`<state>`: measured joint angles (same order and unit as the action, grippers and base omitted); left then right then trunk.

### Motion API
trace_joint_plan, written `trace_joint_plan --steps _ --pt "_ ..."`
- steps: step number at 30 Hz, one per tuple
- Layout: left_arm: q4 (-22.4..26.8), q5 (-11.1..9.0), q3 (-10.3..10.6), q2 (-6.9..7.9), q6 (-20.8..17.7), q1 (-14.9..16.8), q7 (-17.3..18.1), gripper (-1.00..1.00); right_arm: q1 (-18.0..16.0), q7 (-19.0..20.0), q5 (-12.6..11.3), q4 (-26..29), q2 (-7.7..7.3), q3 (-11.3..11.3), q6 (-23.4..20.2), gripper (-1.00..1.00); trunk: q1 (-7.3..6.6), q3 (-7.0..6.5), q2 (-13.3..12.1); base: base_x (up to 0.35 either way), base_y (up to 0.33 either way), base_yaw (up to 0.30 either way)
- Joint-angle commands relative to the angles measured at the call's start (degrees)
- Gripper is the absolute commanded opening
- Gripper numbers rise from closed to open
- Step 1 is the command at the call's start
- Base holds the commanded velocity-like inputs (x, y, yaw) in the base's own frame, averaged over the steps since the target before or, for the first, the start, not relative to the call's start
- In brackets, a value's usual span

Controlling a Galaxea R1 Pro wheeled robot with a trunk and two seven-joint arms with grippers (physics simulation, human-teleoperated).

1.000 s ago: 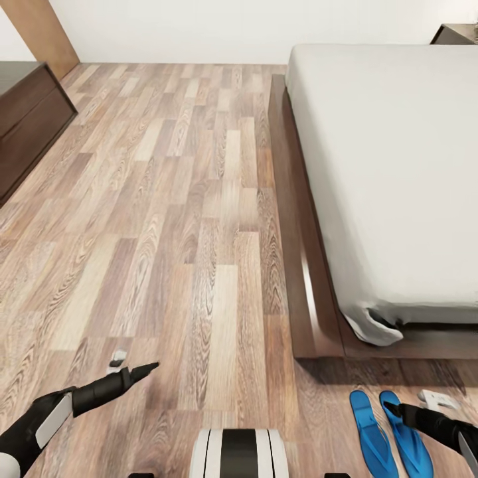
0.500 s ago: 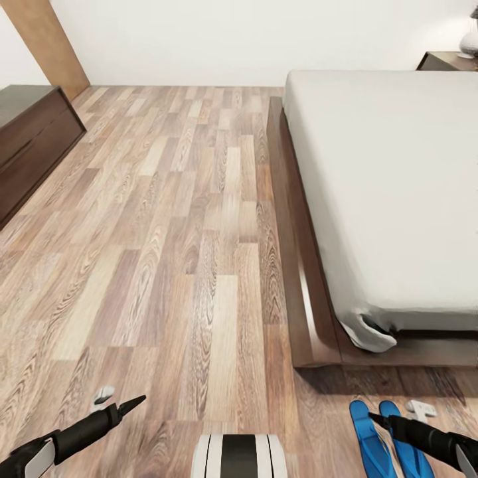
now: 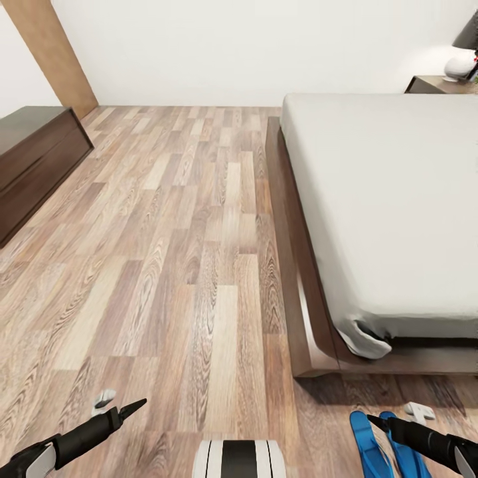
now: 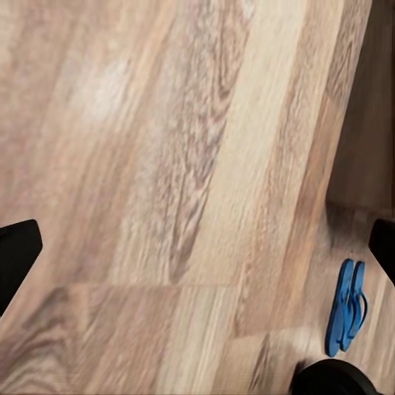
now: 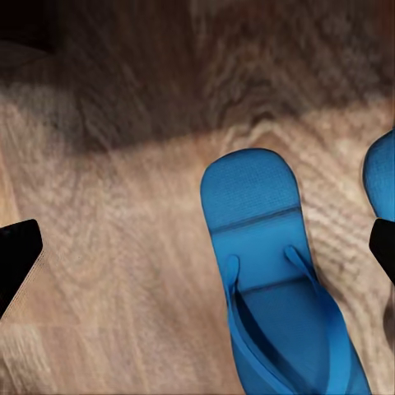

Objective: In the bedroom, move the book from the bed onto either nightstand, and place the two sandals side by side next to the bed.

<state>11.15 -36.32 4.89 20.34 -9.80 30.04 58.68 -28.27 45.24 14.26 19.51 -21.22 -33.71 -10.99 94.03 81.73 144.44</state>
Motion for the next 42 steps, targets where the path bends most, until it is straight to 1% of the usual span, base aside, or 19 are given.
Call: trace_joint_plan --steps 1,12,20,22,27,29,38,42 --pt "0.01 -0.59 0.47 0.05 -0.48 0.02 0.12 1.00 -0.03 0.37 0.33 0.09 0.04 -0.48 -0.52 1.00 -0.03 -0.19 0.00 0.000 0.000 0.000" --pt "-0.07 -0.53 0.47 -0.57 -0.41 0.02 0.02 1.00 -0.03 0.37 0.41 0.01 0.04 -0.48 -0.52 1.00 -0.32 -2.63 -0.15 0.000 0.000 0.000" --pt "-0.08 -0.51 0.47 -0.65 -0.40 0.02 -0.14 1.00 -0.03 0.39 0.46 -0.17 0.06 -0.48 -0.49 1.00 -0.52 -4.40 -0.25 0.000 0.000 0.000" --pt "-0.08 -0.51 0.49 -0.67 -0.39 0.02 -0.15 1.00 -0.03 0.38 0.48 -0.94 0.05 -0.48 -0.45 1.00 -0.57 -4.84 -0.28 0.000 0.000 0.000" --pt "-0.08 -0.51 0.48 -0.66 -0.39 0.02 -0.16 1.00 -0.03 0.38 0.52 -5.38 0.08 -0.48 -0.36 1.00 -0.70 -5.95 -0.35 0.000 0.000 0.000" --pt "-0.08 -0.51 0.48 -0.66 -0.39 0.02 -0.15 1.00 -0.03 0.37 0.55 -6.26 0.10 -0.48 -0.35 1.00 -0.76 -6.40 -0.37 0.000 0.000 0.000" --pt "-0.08 -0.51 0.56 -0.76 -0.39 0.02 -0.23 1.00 -0.03 0.37 0.60 -7.24 0.13 -0.48 -0.35 1.00 -0.99 -8.39 -0.49 0.000 0.000 0.000" --pt "-0.08 -0.51 0.56 -1.44 -0.39 0.02 -0.28 1.00 -0.03 0.37 0.62 -7.30 0.13 -0.48 -0.35 1.00 -1.09 -9.28 -0.55 0.000 0.000 0.000"
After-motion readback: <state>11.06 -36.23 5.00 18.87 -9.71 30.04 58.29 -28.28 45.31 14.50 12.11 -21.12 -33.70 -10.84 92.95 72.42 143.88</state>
